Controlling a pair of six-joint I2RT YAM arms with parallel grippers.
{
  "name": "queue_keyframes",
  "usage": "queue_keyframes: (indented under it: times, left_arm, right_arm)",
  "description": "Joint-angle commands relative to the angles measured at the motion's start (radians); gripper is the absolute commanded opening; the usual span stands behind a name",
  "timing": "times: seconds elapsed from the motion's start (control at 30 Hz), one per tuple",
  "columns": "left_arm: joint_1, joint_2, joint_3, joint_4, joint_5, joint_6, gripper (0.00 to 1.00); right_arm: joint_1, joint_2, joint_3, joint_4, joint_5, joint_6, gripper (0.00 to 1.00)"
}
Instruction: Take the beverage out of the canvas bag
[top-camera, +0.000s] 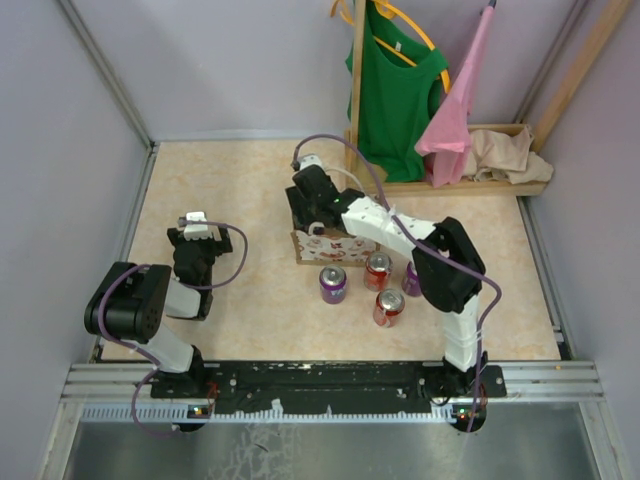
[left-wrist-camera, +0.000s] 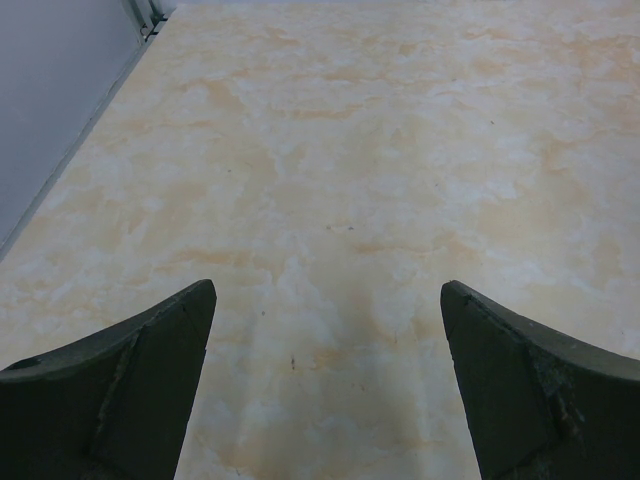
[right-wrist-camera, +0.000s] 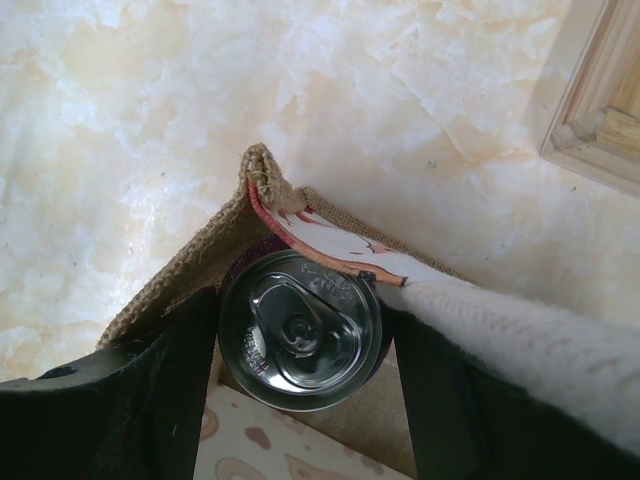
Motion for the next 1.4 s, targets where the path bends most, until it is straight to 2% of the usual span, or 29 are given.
queue_keyframes:
  times: [0.0,0.4,0.97,1.23,1.37]
  left_arm:
    - [0.000,0.007,-0.006,0.038,-0.007,-0.010,1.00]
    - [0.000,0.007,-0.006,0.038,-0.007,-0.009,1.00]
    - [0.000,0.007,-0.006,0.038,-0.007,-0.010,1.00]
    - [0.000,0.007,-0.006,0.038,-0.007,-0.010,1.00]
    - [0.001,0.007,-0.006,0.038,-0.007,-0.010,1.00]
  right_arm:
    - [0.001,-0.086,-0.022,0.012,0.036,-0.081,0.00]
    - [0.001,-0.240,0.031,-0.009,0.042,-0.109,0.00]
    - [0.022,-0.447,0.158,-0.158,0.124,-0.135,0.00]
    - [0.123,-0.582,0.198,-0.231,0.234,-0.174,0.00]
    - [0.230,-0.660,0.162,-0.251,0.338,-0.180,0.00]
